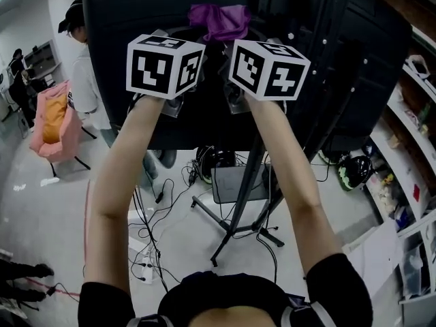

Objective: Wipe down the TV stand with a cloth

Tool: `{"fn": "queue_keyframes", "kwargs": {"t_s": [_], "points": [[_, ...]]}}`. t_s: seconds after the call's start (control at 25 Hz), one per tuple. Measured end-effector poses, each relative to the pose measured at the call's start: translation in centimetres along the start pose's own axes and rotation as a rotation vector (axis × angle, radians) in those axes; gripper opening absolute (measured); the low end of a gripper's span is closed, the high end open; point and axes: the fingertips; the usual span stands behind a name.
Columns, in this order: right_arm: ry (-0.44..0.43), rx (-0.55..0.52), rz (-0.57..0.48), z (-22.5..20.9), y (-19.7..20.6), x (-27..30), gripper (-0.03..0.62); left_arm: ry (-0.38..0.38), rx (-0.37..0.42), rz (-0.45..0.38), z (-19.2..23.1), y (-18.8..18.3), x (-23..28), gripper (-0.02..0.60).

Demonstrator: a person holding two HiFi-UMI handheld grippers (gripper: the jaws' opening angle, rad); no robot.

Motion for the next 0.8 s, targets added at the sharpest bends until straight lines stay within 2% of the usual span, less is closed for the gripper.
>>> {"fn": "queue_keyframes", "kwargs": {"t_s": [0.32, 0.64, 0.8], "points": [[0.129, -0.042, 0.018, -3.4, -0.9, -2.9, 0.064, 0.086, -0.009, -0.024, -3.5, -1.1, 2.4, 0.006], [0.191, -0.089, 0.028, -4.8, -2.1, -5.2, 0.064, 0.168, -0.021, -0.05, -6.3, -1.9, 4.3, 0.006], [0.221, -0.069, 0.027, -5.9, -2.3, -6.3, 0.064, 0.195, -0.012, -0.052, -7.5, -2.2, 5.1, 0.006]]}}
Point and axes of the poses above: the fingertips, and each gripper's own axes: x forward along the fingers, z to its left, y out of its underside, and after that the axes turned 2 degrees about -z, right-handed
